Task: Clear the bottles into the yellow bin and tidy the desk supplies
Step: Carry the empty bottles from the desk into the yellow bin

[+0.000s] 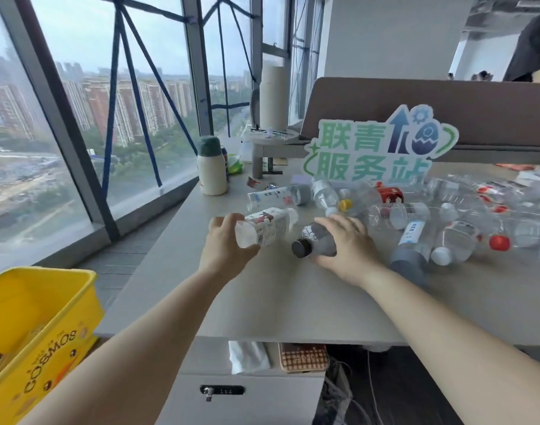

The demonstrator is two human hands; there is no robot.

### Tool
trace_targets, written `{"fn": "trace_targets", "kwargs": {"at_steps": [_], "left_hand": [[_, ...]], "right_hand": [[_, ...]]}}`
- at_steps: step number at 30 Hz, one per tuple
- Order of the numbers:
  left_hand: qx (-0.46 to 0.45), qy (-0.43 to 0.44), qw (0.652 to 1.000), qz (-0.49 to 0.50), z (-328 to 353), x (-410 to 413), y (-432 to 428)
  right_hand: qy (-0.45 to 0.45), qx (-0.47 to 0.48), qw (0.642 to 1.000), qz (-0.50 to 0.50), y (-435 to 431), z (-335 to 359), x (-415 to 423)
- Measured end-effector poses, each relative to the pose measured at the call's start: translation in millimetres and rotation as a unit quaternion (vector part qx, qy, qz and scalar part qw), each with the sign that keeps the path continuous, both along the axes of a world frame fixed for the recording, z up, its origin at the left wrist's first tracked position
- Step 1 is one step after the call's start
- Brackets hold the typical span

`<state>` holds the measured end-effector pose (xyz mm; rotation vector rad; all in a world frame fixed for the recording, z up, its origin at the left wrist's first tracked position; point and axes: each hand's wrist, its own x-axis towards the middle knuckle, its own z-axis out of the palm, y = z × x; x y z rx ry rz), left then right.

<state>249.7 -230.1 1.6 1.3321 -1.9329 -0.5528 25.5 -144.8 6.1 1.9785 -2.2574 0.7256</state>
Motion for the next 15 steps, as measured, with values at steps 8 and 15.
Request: {"fn": "trace_targets", "kwargs": {"at_steps": [8,15], "left_hand": [[-0.083,0.049,0.993,0.065,35.2,124.5,87.9],[-0.138,0.041,0.974,0.175,60.9,253.9,160.3]], "right_hand": [[-0.062,-0.109,0.987,0.098,42.9,44.7,106.7],[-0.193,-0.15,0.943,0.225,53.3,66.0,232.4]]}}
